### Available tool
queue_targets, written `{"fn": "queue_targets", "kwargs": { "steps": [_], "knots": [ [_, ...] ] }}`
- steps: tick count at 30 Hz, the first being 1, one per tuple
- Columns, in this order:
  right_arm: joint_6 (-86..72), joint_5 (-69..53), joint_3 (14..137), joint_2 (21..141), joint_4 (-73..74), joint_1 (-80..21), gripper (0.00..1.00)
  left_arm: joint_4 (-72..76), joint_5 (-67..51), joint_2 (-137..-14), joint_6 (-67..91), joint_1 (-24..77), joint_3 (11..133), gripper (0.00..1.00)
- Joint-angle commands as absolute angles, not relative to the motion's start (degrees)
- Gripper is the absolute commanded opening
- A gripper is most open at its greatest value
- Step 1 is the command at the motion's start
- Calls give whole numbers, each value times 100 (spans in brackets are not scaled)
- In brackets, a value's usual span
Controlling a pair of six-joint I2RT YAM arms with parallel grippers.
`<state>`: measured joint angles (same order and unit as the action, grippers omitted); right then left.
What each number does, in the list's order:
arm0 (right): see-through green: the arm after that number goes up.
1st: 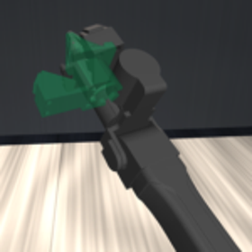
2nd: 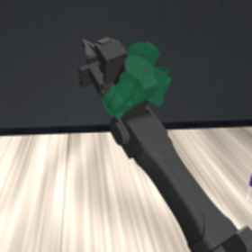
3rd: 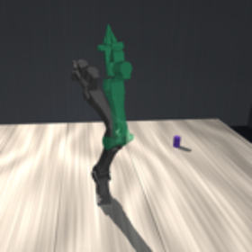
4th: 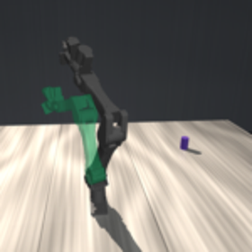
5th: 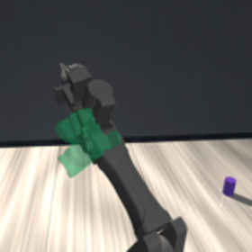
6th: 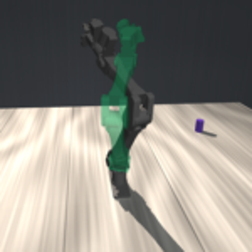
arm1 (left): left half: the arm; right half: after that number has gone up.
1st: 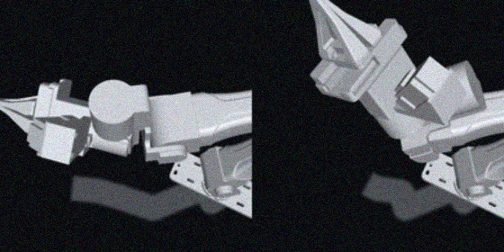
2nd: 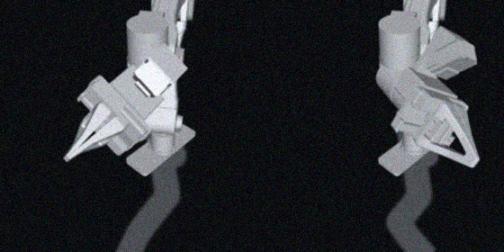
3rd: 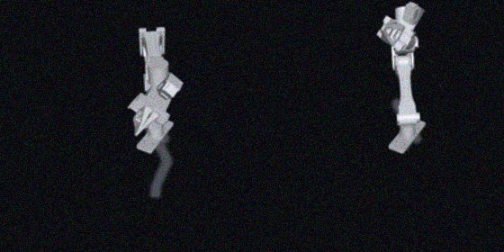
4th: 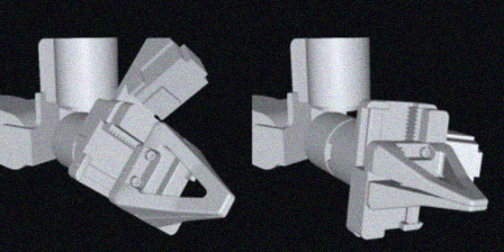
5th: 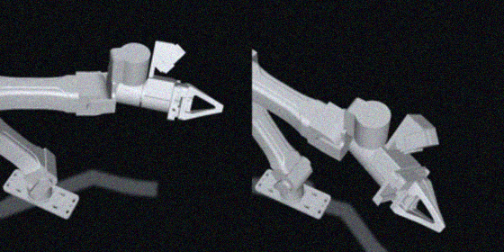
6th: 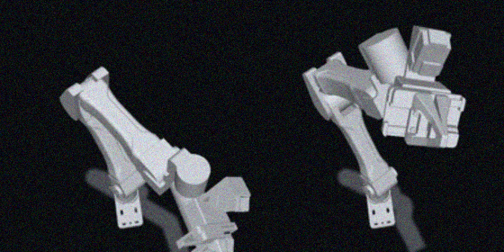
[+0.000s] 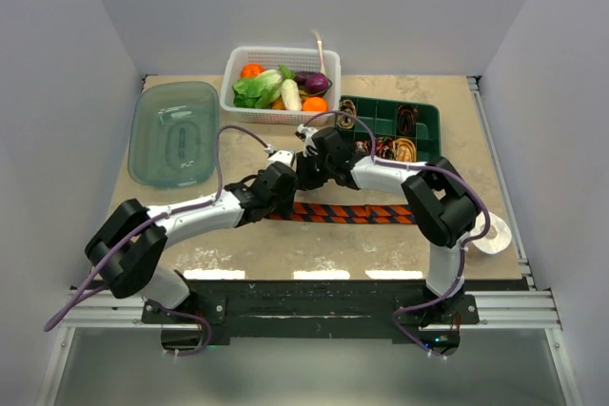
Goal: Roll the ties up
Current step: Roll the tie at the center of the board.
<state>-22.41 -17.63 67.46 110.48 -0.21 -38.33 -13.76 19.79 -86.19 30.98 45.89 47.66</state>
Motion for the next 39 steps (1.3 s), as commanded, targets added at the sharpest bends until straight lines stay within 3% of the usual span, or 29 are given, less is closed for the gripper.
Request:
{"fn": "queue_targets", "kwargs": {
  "steps": [1,13,23,27,30,35,39],
  "knots": [
    [-2118,-2083,6767,10538,-308,-3823,0,-835,1688,-8305,3252,4588,4579,54],
    [-2066,-2364,6759,10670,-264,-3867,0,-352,1161,-8596,3375,4403,4307,44],
    [-1986,-2355,6908,10705,-193,-3885,0,-457,1029,-7578,3375,4079,4210,52],
    [-1969,-2320,7101,10915,-185,-3911,0,-650,897,-7181,3331,3920,4114,50],
    [-1916,-2259,7365,11223,-97,-3964,0,-835,905,-6856,3322,3894,3938,40],
    [-1854,-1978,7734,11671,149,-4139,0,-888,572,-6399,3427,3894,3342,0],
    [-1855,-1837,7857,11987,149,-4236,0,-616,396,-6188,3725,3981,2700,0]
  ]
}}
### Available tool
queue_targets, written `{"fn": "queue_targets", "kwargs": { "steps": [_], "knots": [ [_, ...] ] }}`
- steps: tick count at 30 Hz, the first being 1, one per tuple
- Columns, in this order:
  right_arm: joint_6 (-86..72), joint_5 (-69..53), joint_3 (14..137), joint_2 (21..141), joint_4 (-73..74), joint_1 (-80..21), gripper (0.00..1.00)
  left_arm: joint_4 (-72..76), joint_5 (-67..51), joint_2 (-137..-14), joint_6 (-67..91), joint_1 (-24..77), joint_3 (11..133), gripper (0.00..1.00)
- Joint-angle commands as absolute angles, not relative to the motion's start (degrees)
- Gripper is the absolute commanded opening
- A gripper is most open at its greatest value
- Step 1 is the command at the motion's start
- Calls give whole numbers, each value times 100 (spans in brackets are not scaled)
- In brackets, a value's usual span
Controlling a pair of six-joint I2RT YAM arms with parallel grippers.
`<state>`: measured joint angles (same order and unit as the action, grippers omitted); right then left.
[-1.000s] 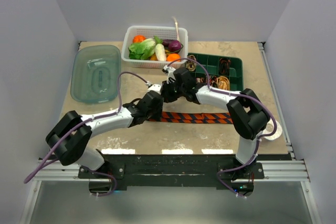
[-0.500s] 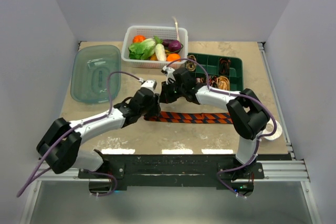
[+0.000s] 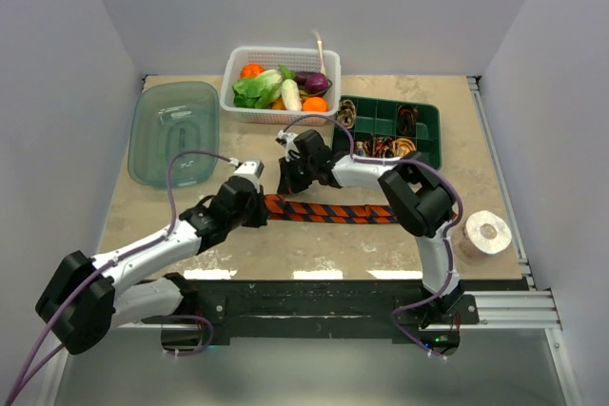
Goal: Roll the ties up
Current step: Roll the tie at the center of the board.
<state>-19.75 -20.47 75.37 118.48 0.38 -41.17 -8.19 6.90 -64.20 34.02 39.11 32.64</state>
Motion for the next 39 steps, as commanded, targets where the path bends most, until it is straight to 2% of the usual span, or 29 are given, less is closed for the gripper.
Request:
{"fn": "queue_targets", "kwargs": {
  "steps": [1,10,39],
  "knots": [
    [-1854,-1820,7901,12032,176,-4254,0,-537,404,-6161,3796,4060,2568,0],
    [-1837,-1881,7945,12164,167,-4280,0,360,535,-6758,4043,4201,1872,0],
    [-1380,-2311,7954,12041,703,-4562,0,1213,809,-7682,4131,4201,2294,0]
  ]
}}
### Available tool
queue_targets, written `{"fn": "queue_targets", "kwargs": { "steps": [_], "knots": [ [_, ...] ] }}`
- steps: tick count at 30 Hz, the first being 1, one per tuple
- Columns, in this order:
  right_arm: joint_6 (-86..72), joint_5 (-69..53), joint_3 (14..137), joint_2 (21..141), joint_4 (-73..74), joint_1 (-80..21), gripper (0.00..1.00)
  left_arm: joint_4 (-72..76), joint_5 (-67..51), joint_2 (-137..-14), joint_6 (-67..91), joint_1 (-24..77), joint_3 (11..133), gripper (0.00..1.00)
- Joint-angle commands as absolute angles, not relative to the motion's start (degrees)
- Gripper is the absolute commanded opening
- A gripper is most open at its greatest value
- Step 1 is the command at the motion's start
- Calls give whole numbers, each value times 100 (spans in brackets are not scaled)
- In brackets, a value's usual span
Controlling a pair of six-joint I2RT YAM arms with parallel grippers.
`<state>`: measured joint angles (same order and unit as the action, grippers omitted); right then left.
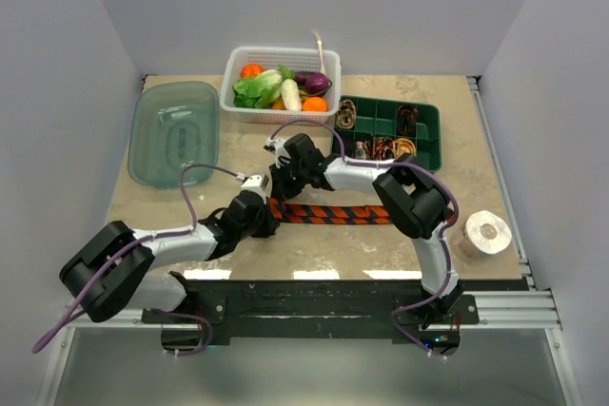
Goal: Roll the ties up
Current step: Roll the tie at the center of the board.
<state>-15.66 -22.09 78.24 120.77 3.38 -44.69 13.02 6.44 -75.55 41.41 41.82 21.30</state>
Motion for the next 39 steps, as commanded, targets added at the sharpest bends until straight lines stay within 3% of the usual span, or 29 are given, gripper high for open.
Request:
{"fn": "queue_targets", "kwargs": {
  "steps": [1,8,15,29,35,39],
  "knots": [
    [-1371,-2312,7963,12050,703,-4570,0,1187,809,-7716,4131,4210,2303,0],
    [-1406,-1926,8147,12076,826,-4570,0,1046,475,-7542,4113,4210,2119,0],
    [-1424,-1732,8604,12269,1019,-4562,0,449,536,-6540,4096,4219,1793,0],
    [-1459,-1205,8438,11911,1257,-4439,0,792,281,-6654,4175,4324,1652,0],
    [-1389,-853,8323,11322,1353,-4395,0,11,527,-5627,4061,4307,2099,0],
    [-1354,-817,8315,11171,1415,-4403,0,-649,729,-5476,3929,4237,2636,7]
  ]
}}
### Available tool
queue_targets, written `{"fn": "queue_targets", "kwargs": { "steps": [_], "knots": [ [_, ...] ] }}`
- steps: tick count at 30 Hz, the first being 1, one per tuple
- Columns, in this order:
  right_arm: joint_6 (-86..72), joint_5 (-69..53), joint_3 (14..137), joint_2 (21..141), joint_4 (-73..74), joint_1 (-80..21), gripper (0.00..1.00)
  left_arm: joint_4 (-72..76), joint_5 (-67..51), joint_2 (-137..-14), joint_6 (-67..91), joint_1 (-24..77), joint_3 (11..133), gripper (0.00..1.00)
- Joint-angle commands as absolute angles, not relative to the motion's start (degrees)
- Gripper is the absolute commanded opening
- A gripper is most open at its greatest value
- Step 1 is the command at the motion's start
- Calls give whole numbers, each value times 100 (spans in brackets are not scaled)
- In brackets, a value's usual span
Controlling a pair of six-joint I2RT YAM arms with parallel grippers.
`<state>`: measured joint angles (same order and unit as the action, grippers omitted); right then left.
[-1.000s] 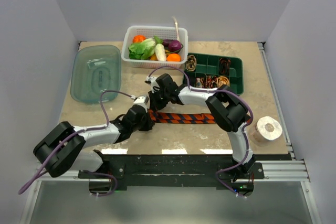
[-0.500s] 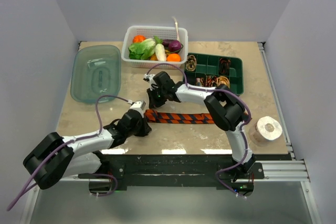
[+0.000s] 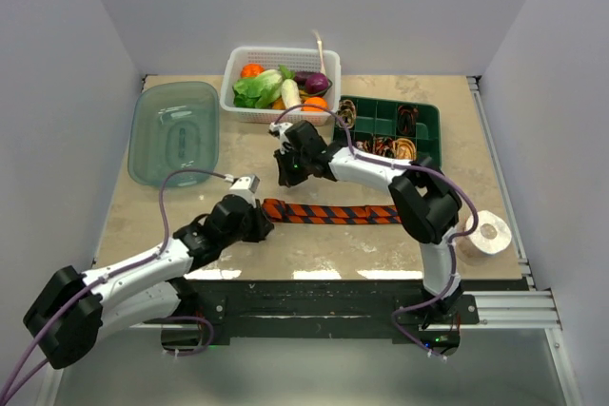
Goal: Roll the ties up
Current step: Roll the tie at the center of the board.
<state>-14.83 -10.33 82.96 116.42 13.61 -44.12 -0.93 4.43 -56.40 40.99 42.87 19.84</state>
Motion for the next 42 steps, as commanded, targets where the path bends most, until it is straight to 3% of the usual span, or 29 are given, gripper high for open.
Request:
{"fn": "queue_targets", "kwargs": {
  "steps": [1,8,14,19,28,42],
  "knots": [
    [-1345,-826,8297,11153,1398,-4403,0,-755,782,-5484,3885,4175,2750,11],
    [-1275,-1072,7955,10907,1143,-4395,0,-827,118,-5713,3639,3201,3305,25],
    [-1187,-1265,7744,10705,1072,-4403,0,-309,-1139,-5914,3630,2330,3130,56],
    [-1274,-1511,7410,10372,915,-4412,0,700,-2527,-6169,3849,1645,2586,68],
    [-1318,-1942,7181,10257,817,-4535,0,2064,-3331,-6916,4236,1318,1934,70],
    [-1266,-2031,7277,10881,835,-4711,0,2513,-3103,-7629,4280,1274,1890,64]
  ]
}}
